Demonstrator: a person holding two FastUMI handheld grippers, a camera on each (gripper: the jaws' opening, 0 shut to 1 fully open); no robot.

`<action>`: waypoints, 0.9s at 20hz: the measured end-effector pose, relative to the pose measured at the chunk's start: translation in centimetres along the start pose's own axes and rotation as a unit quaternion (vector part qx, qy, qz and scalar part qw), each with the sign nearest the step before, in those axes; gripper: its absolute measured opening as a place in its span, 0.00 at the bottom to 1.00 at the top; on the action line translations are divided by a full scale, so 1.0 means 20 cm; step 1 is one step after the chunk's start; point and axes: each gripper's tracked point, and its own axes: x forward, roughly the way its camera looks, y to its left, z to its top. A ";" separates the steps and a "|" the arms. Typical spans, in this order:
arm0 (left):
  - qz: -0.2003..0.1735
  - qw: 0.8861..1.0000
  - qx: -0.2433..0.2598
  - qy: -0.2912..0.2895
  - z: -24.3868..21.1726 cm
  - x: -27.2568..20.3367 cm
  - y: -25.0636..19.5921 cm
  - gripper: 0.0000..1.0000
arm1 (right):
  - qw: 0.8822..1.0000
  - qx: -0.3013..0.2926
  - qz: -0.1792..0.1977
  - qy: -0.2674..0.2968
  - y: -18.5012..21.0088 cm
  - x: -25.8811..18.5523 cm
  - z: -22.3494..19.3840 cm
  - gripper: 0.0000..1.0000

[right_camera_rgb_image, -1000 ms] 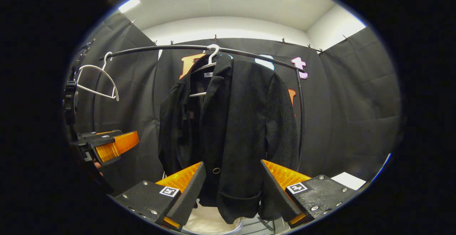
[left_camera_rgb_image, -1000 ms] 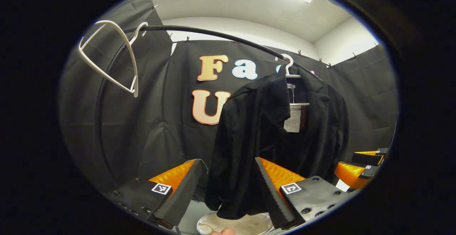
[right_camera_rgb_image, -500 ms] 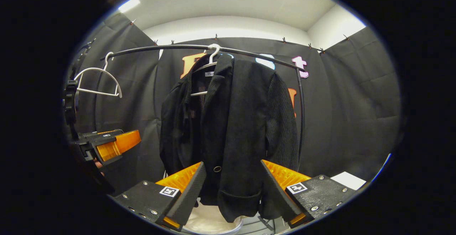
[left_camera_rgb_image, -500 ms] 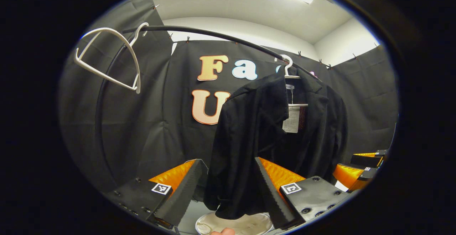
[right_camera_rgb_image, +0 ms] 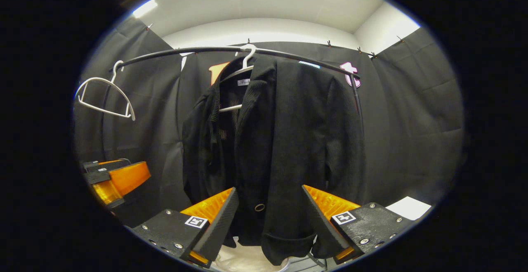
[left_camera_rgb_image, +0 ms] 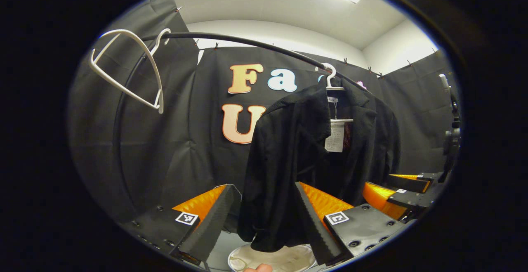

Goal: Grasp the clothes on the hanger with both hands and then place them into the laundry hamper below.

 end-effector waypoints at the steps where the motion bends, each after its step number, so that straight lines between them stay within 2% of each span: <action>1: 0.002 1.000 -0.002 0.001 0.00 0.00 0.00 1.00 | 1.000 0.000 -0.006 0.009 0.01 0.05 -0.03 1.00; 2: 0.001 1.000 -0.006 0.004 -0.01 -0.01 0.00 0.92 | 1.000 0.005 -0.009 0.014 0.03 0.11 -0.05 1.00; 3: 0.001 1.000 -0.007 0.007 -0.02 -0.02 -0.01 0.96 | 1.000 0.011 -0.010 0.015 0.06 0.16 -0.05 1.00; 4: 0.004 1.000 -0.007 0.009 -0.02 -0.02 0.00 0.96 | 1.000 0.011 -0.008 0.011 0.09 0.20 -0.04 0.94; 6: 0.007 1.000 -0.008 0.009 -0.03 -0.04 0.01 0.96 | 1.000 -0.009 -0.019 0.002 0.10 0.28 -0.03 0.94; 10: 0.019 1.000 -0.002 0.007 -0.01 -0.06 0.06 0.96 | 0.998 -0.010 -0.070 0.001 -0.03 0.42 -0.04 0.93; 11: 0.023 1.000 -0.001 0.007 -0.01 -0.07 0.07 0.96 | 0.997 -0.010 -0.083 0.002 -0.08 0.44 -0.04 0.93; 12: 0.026 1.000 0.000 0.007 -0.02 -0.07 0.09 0.96 | 0.995 -0.012 -0.094 0.000 -0.15 0.45 -0.03 0.97; 13: 0.028 1.000 -0.001 0.007 -0.02 -0.06 0.10 0.96 | 0.994 -0.014 -0.104 -0.002 -0.21 0.47 -0.03 0.96; 14: 0.029 1.000 -0.002 0.009 -0.02 -0.06 0.11 0.96 | 0.994 -0.014 -0.107 -0.003 -0.24 0.49 -0.02 0.94; 15: 0.027 1.000 -0.004 0.010 -0.03 -0.04 0.11 0.96 | 0.995 -0.010 -0.101 0.000 -0.26 0.51 -0.02 0.99; 16: 0.024 1.000 -0.005 0.012 -0.04 -0.02 0.11 0.92 | 0.995 -0.003 -0.098 0.003 -0.29 0.51 -0.02 0.96; 18: 0.012 1.000 -0.003 0.012 -0.04 0.02 0.07 0.96 | 0.996 0.017 -0.088 0.005 -0.31 0.47 -0.02 0.60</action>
